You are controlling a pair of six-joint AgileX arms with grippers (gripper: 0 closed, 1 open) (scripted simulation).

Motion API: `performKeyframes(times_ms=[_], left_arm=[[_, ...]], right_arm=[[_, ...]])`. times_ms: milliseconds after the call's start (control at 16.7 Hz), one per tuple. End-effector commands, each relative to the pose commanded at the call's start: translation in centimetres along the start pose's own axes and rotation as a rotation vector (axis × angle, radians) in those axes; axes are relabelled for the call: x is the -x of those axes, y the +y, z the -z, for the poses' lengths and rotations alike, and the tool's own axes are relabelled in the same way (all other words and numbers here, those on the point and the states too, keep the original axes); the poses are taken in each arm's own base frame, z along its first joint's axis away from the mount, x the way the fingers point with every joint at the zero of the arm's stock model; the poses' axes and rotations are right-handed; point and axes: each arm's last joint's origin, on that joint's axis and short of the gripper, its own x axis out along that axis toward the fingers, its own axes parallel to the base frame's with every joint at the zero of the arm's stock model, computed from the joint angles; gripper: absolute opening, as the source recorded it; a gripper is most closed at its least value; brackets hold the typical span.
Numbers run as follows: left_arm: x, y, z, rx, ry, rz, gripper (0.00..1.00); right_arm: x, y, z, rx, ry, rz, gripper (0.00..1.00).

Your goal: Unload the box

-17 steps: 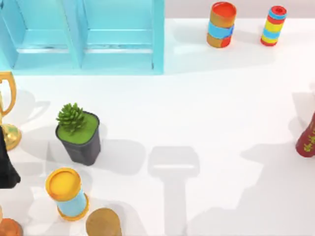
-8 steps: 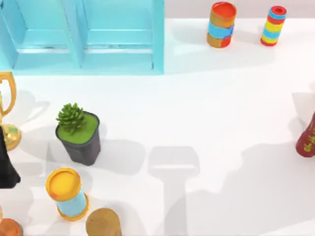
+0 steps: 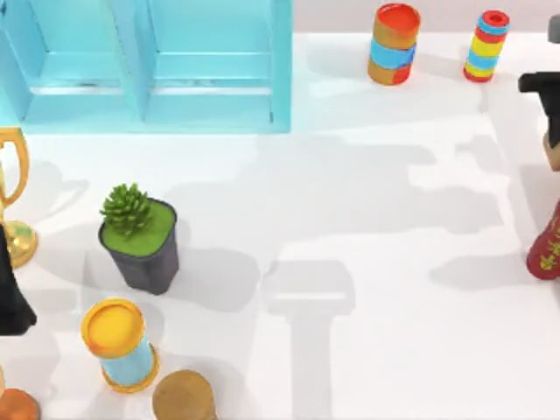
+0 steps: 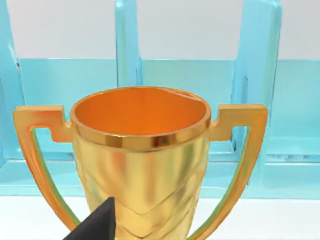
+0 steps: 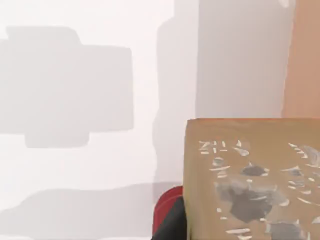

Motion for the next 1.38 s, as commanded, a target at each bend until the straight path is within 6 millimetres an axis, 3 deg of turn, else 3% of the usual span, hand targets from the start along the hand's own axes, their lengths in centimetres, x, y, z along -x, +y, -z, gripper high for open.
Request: performKeyframes(times_ms=[180,360,660,1140,1380], left_arm=[[0.0,0.0,0.0,0.000,0.000,0.000,1.00],[0.0,0.0,0.0,0.000,0.000,0.000,1.00],[0.0,0.0,0.0,0.000,0.000,0.000,1.00],[0.0,0.0,0.0,0.000,0.000,0.000,1.00],[0.0,0.0,0.0,0.000,0.000,0.000,1.00]], right_arm=[[-3.3,7.1,-2.2,-0.001,0.013,0.005,0.00],[-4.5,10.3,-2.7,-0.001,0.008,0.007,0.00],[-4.7,10.2,-2.7,-0.006,0.013,0.005,0.00],[-8.6,10.4,-2.7,-0.001,0.008,0.007,0.00],[-9.1,10.4,-2.6,-0.001,0.008,0.007,0.00]])
